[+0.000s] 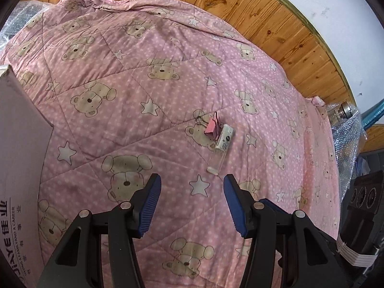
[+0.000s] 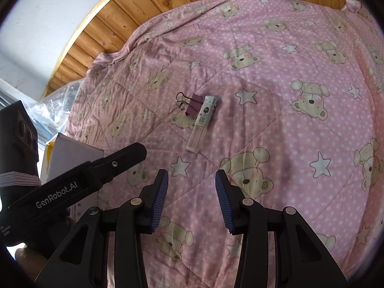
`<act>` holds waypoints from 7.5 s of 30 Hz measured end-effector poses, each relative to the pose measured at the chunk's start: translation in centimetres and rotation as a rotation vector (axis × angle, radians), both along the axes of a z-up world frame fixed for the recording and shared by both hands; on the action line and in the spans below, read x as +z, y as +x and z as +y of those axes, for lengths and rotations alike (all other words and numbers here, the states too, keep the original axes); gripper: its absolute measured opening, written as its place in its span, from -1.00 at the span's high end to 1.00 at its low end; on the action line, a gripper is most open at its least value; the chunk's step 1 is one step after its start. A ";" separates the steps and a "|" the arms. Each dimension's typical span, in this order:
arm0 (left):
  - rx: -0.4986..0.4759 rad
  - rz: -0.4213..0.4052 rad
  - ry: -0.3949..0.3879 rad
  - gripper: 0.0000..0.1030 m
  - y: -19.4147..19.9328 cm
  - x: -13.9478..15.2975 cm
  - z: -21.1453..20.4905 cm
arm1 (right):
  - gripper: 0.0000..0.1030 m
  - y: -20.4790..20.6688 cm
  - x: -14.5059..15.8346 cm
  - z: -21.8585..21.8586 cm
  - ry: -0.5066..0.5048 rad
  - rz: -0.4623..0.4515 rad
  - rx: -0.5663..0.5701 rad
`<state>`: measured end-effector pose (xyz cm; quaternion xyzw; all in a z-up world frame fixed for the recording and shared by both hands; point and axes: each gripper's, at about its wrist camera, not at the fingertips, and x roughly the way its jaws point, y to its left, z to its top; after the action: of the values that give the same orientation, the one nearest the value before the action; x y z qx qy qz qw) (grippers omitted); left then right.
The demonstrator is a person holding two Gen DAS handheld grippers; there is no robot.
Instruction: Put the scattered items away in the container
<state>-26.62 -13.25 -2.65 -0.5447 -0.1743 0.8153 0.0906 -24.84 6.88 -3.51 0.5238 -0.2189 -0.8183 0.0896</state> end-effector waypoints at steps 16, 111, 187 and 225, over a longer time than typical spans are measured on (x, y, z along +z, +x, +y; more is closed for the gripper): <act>-0.107 -0.028 0.099 0.29 -9.3 -4.1 3.2 | 0.15 -5.9 -3.9 -0.6 0.042 -0.029 0.019; -0.010 0.389 0.031 0.97 26.8 13.1 -8.4 | 0.66 23.0 10.6 -13.6 0.119 0.243 0.249; 0.339 0.309 0.160 0.97 25.3 9.1 -31.1 | 0.66 14.6 13.3 -33.8 0.119 0.267 0.581; 0.289 0.162 -0.146 0.01 23.7 6.5 -28.6 | 0.18 15.3 9.6 -31.1 0.150 0.192 0.628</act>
<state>-2.96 -41.82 3.89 -0.4515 -0.1831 0.8717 -0.0537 -9.57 -24.21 6.14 0.4915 0.0235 -0.8102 0.3185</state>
